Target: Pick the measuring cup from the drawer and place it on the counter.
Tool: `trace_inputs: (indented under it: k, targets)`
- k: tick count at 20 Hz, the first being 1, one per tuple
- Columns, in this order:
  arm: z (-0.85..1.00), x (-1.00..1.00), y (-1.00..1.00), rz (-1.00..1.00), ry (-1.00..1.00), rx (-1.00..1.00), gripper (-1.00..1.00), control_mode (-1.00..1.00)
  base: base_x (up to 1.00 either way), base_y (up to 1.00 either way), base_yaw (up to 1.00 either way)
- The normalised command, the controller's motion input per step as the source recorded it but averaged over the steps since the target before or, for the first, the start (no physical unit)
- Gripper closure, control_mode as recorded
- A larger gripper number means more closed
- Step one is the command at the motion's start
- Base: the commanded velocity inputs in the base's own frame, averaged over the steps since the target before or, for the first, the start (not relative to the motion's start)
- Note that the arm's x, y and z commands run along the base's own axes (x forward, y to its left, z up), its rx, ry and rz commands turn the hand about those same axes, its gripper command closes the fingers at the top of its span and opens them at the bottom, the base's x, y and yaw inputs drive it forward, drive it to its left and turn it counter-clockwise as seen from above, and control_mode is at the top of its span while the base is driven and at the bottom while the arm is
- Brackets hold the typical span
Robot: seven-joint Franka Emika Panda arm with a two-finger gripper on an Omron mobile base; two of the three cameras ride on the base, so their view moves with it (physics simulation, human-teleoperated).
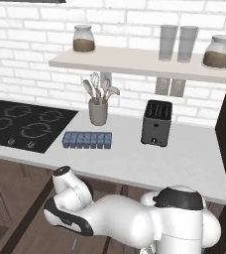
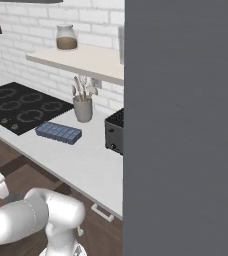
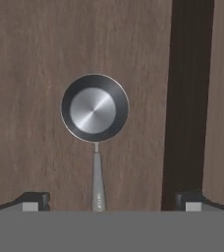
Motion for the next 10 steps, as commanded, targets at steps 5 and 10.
trace_inputs:
  k: [5,10]
  targets:
    - [-0.25,0.28,0.00,0.02,-0.06,-0.04,-1.00,-1.00,0.00,0.00,0.00]
    - [-0.27,0.12,0.04,0.01,-0.08,-0.03,-1.00,-1.00,0.00,0.00,0.00]
